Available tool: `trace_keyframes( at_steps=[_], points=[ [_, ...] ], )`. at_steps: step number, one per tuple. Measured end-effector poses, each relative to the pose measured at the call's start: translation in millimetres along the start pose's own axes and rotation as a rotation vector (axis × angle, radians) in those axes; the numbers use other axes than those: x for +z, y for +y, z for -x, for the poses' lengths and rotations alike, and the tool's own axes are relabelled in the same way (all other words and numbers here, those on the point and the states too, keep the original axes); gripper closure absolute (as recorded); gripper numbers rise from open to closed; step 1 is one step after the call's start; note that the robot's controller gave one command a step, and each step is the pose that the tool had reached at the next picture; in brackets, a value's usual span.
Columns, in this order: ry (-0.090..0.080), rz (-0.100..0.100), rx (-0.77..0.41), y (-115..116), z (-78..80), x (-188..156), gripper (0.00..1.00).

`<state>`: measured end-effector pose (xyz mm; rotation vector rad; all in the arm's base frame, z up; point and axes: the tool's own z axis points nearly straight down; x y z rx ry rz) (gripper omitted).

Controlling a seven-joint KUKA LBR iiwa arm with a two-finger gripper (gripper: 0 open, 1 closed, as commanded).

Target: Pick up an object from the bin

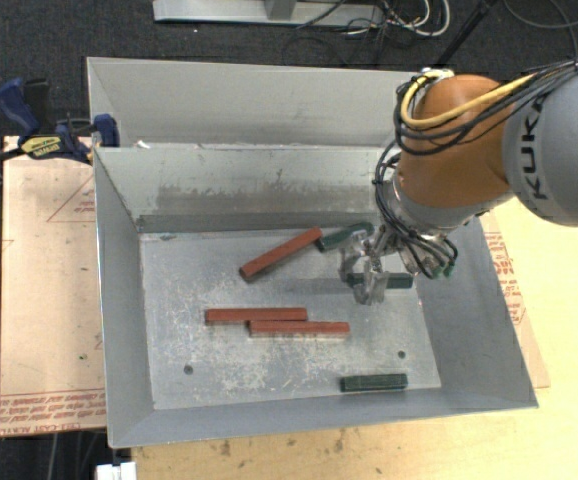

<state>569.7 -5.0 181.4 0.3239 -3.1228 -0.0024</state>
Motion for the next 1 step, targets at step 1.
trace_keyframes(
  at_steps=[1],
  points=[
    [-0.005, -0.001, -0.002, 18.7, 36.6, -90.5, 1.0]
  ],
)
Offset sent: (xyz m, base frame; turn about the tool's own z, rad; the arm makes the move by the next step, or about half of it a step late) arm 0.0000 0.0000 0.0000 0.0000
